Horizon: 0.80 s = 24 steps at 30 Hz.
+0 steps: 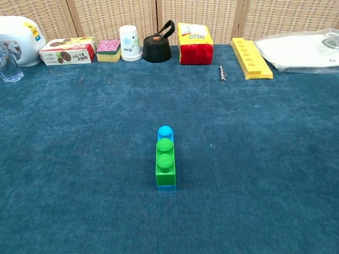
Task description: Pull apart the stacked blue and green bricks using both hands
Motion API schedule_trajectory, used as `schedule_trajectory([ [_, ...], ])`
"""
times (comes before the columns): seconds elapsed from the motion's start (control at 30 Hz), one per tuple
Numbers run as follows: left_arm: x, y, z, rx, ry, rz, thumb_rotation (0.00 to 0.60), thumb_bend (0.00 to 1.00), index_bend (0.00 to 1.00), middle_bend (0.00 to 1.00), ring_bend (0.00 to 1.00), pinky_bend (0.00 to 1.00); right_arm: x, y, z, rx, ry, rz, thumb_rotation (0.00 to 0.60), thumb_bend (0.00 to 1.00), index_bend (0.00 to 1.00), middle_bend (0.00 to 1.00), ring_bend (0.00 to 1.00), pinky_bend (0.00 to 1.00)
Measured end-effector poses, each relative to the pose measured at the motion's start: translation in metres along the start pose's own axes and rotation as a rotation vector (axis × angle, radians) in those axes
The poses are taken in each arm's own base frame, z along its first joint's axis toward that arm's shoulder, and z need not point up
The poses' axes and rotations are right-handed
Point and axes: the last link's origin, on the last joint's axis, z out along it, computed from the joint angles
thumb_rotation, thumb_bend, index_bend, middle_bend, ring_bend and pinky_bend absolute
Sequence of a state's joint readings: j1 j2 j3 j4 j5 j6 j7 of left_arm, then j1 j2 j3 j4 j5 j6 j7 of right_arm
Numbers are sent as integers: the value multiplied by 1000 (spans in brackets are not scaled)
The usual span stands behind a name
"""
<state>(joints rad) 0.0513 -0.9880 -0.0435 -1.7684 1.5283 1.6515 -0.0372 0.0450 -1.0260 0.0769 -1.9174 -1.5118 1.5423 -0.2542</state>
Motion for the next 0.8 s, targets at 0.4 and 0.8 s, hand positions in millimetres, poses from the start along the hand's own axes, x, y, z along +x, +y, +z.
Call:
schedule_trajectory([
  [0.4, -1, 1, -2, -1, -8, -3, 600, 160, 171, 124, 30, 112, -2, 3, -4, 2, -3, 9, 600, 50, 395, 377, 275, 236],
  [0.8, 4, 4, 2, -23, -21, 0, 600, 160, 172, 124, 29, 112, -4, -14, 18, 122, -34, 69, 600, 69, 396, 377, 294, 310],
])
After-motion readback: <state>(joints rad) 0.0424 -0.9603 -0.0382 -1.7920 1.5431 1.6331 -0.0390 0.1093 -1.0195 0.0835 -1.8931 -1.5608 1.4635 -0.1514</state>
